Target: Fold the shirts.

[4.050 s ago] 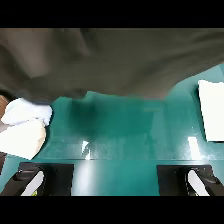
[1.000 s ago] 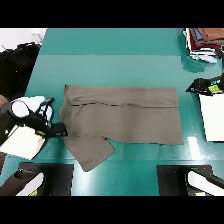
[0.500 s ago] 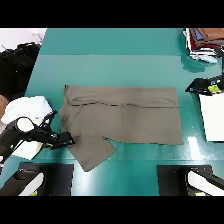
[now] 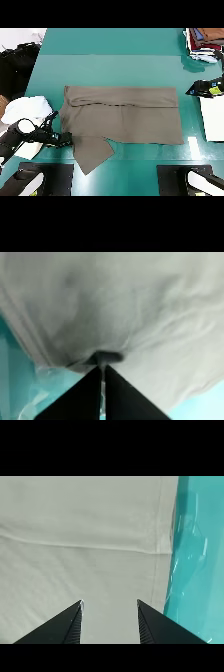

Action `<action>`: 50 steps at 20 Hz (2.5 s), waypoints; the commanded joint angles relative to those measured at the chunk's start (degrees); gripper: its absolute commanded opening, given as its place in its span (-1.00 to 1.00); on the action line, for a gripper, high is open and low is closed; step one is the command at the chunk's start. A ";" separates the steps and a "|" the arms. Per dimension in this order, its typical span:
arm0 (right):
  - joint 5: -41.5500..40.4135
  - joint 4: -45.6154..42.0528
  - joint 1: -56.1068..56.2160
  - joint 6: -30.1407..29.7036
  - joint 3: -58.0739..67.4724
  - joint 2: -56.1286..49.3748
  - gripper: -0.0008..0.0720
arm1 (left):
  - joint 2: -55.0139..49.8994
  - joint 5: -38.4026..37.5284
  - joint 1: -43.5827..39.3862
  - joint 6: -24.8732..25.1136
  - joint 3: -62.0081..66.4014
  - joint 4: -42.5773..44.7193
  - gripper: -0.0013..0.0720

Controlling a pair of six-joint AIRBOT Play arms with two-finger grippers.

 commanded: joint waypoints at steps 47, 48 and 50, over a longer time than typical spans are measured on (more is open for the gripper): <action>-3.10 5.14 -1.70 -0.02 13.46 -25.24 -0.94 | -38.05 18.08 0.02 10.21 52.81 9.27 -0.89; -3.06 6.14 -1.70 -0.04 15.04 -27.10 -0.94 | -38.58 18.71 0.02 9.09 52.85 9.27 -0.88; -3.21 10.25 -2.16 -1.29 17.25 -29.64 -0.53 | -38.66 20.02 0.02 7.28 52.94 9.25 0.51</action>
